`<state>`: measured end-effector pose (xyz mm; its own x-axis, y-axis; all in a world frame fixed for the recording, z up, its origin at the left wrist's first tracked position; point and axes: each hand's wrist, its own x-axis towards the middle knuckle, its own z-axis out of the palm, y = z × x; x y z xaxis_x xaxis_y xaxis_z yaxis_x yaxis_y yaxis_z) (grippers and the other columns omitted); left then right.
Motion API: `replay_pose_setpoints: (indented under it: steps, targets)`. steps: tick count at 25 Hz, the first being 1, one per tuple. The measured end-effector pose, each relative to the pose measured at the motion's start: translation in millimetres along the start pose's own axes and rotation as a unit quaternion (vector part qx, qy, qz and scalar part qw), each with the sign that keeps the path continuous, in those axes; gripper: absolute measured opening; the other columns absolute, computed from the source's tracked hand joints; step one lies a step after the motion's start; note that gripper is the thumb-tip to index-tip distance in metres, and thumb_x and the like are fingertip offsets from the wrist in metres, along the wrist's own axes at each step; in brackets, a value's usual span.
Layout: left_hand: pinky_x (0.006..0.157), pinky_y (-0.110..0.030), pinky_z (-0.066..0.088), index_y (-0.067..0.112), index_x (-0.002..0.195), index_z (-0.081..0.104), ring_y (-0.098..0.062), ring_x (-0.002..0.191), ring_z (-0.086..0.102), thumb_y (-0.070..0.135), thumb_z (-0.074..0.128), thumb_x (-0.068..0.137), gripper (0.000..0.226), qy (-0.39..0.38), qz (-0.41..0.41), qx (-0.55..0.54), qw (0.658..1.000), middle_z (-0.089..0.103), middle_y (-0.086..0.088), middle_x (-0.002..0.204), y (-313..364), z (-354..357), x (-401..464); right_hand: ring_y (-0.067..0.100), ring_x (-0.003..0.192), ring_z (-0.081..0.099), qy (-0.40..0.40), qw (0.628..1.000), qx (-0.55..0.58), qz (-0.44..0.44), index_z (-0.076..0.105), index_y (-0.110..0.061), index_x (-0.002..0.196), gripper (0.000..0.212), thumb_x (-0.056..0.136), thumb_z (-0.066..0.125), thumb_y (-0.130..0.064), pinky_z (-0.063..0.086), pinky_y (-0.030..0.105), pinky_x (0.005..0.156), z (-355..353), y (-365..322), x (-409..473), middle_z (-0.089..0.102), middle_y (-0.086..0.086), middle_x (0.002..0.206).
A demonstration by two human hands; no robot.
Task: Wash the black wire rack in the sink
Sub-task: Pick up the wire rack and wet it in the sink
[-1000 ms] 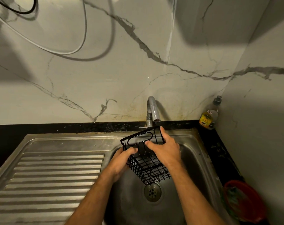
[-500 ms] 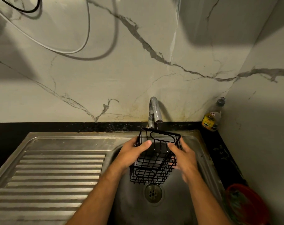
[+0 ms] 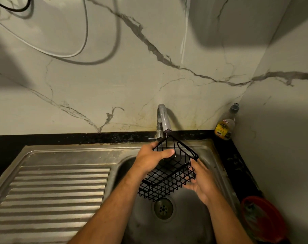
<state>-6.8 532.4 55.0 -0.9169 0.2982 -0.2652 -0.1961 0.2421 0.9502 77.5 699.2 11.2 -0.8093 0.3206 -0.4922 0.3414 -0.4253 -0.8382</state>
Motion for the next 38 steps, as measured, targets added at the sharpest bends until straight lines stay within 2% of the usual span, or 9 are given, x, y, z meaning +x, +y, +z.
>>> replay_pose_setpoints:
  steps: [3, 5, 9, 13, 20, 22, 27, 33, 38]
  targets:
    - [0.11, -0.037, 0.044, 0.021, 0.143, 0.055, -0.015, 0.128, 0.056, 0.05, 0.088, 0.069, 0.086, 0.018, -0.015, 0.009, 1.0, 0.059, 0.006, 0.143, -1, 2, 8, 0.023, 0.137, 0.037, 0.046, 0.997, -0.01, -0.062, 0.037, -0.04, 0.146, 0.086, 0.072, 0.07, -0.067, 0.035, 0.064, 0.107, 11, 12, -7, 0.037, -0.003, 0.153]
    - [0.109, -0.038, 0.046, 0.017, 0.145, 0.054, -0.019, 0.13, 0.056, 0.046, 0.087, 0.072, 0.085, 0.038, -0.02, 0.007, 0.999, 0.059, 0.004, 0.141, -3, 3, 9, 0.025, 0.146, 0.027, 0.067, 0.987, -0.083, -0.122, 0.021, -0.051, 0.15, 0.108, 0.059, 0.073, -0.077, 0.032, 0.06, 0.112, 25, 19, -14, 0.017, -0.004, 0.163]
    - [0.096, -0.032, 0.055, 0.018, 0.133, 0.065, -0.01, 0.105, 0.07, 0.038, 0.083, 0.074, 0.065, 0.064, -0.02, 0.013, 0.998, 0.076, 0.009, 0.111, -10, 3, 11, 0.03, 0.138, 0.038, 0.072, 0.966, -0.23, -0.094, 0.023, -0.051, 0.148, 0.106, 0.061, 0.083, -0.063, 0.046, 0.046, 0.099, 48, 23, -19, 0.006, 0.001, 0.162]
    - [0.069, -0.014, 0.042, 0.016, 0.148, 0.05, 0.007, 0.084, 0.056, 0.028, 0.078, 0.082, 0.073, 0.076, -0.01, 0.035, 0.996, 0.061, 0.022, 0.094, -7, 1, 8, 0.033, 0.138, 0.035, 0.103, 0.964, -0.224, -0.103, 0.028, -0.047, 0.146, 0.101, 0.063, 0.084, -0.06, 0.047, 0.044, 0.097, 60, 20, -20, -0.002, 0.001, 0.162]
    - [0.069, -0.006, 0.046, 0.039, 0.109, 0.065, 0.001, 0.091, 0.067, 0.034, 0.078, 0.085, 0.028, 0.057, 0.026, 0.133, 0.989, 0.068, 0.024, 0.096, -4, 3, -3, 0.022, 0.109, 0.048, 0.137, 0.961, -0.198, -0.134, 0.036, -0.038, 0.135, 0.084, 0.067, 0.083, -0.053, 0.042, 0.024, 0.062, 56, 19, -13, 0.024, 0.004, 0.146]
    - [0.085, -0.018, 0.055, 0.034, 0.111, 0.07, -0.005, 0.101, 0.068, 0.044, 0.077, 0.08, 0.034, 0.061, 0.044, 0.15, 0.986, 0.073, 0.014, 0.106, -6, 5, -3, 0.02, 0.107, 0.047, 0.146, 0.963, -0.186, -0.132, 0.037, -0.036, 0.136, 0.085, 0.066, 0.083, -0.053, 0.041, 0.024, 0.06, 54, 22, -12, 0.027, 0.004, 0.147]
    - [0.114, -0.042, 0.044, 0.027, 0.148, 0.051, -0.012, 0.139, 0.048, 0.085, 0.064, 0.063, 0.104, 0.013, 0.063, 0.21, 0.976, 0.055, 0.007, 0.149, -11, 4, -3, 0.02, 0.112, 0.047, 0.162, 0.964, -0.167, -0.133, 0.037, -0.035, 0.142, 0.089, 0.067, 0.082, -0.055, 0.046, 0.03, 0.073, 45, 27, -7, 0.03, 0.004, 0.149]
    - [0.123, -0.035, 0.026, 0.021, 0.155, 0.042, -0.01, 0.15, 0.027, 0.06, 0.066, 0.089, 0.08, 0.093, 0.104, 0.271, 0.952, 0.04, 0.006, 0.16, -18, -17, -19, 0.028, 0.122, 0.05, 0.151, 0.974, -0.118, -0.121, 0.033, -0.038, 0.144, 0.096, 0.063, 0.08, -0.064, 0.054, 0.049, 0.09, 38, 31, 2, 0.037, 0.006, 0.149]
    - [0.125, -0.042, 0.013, 0.022, 0.161, 0.025, -0.012, 0.157, 0.003, 0.065, 0.057, 0.093, 0.087, 0.142, 0.031, 0.288, 0.947, 0.017, 0.006, 0.17, -37, -40, -26, 0.025, 0.121, 0.049, 0.129, 0.985, -0.035, -0.109, 0.035, -0.034, 0.146, 0.093, 0.068, 0.079, -0.057, 0.054, 0.052, 0.089, 23, 23, 9, 0.04, 0.007, 0.15]
